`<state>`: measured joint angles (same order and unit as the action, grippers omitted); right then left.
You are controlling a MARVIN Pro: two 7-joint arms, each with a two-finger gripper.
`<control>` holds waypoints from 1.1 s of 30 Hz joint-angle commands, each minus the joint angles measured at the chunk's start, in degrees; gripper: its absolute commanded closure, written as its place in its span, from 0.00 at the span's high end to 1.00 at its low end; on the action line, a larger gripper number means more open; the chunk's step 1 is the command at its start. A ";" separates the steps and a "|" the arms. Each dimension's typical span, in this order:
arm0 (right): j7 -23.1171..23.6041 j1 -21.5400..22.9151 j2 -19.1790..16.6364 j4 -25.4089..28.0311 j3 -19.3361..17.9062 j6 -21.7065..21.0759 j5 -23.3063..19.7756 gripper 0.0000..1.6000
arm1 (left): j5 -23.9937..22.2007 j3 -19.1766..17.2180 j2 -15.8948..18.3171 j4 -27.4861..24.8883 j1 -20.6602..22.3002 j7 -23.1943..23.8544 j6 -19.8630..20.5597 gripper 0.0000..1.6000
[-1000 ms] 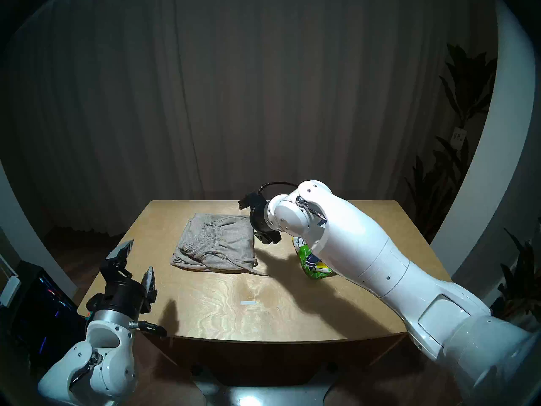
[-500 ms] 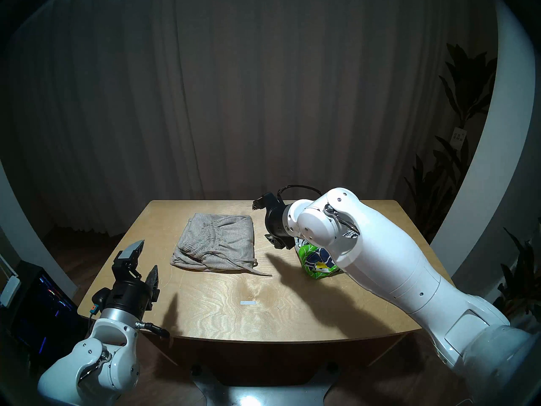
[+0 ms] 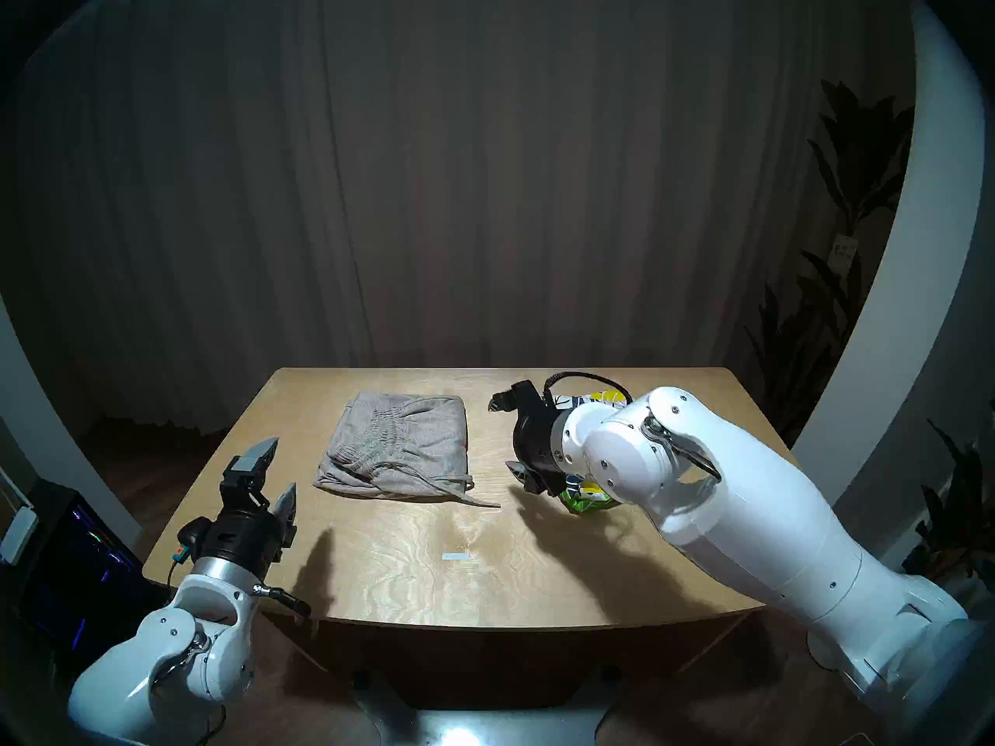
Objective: Fold pants twice and stack them
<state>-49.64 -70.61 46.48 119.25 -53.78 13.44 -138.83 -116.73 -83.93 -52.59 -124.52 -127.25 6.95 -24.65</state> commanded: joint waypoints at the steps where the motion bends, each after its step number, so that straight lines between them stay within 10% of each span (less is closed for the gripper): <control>1: 3.91 -6.77 -3.44 4.94 -3.44 4.31 -1.87 1.00 | -1.35 0.24 -0.25 0.50 2.69 1.69 2.56 1.00; 33: 26.53 -30.69 -12.44 13.25 -21.55 22.83 -7.88 1.00 | -7.46 12.15 -4.31 5.06 14.30 2.34 14.94 1.00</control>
<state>-28.17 -94.93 35.68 131.30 -71.77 34.52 -146.18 -125.11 -74.04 -56.04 -120.52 -118.26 9.85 -11.65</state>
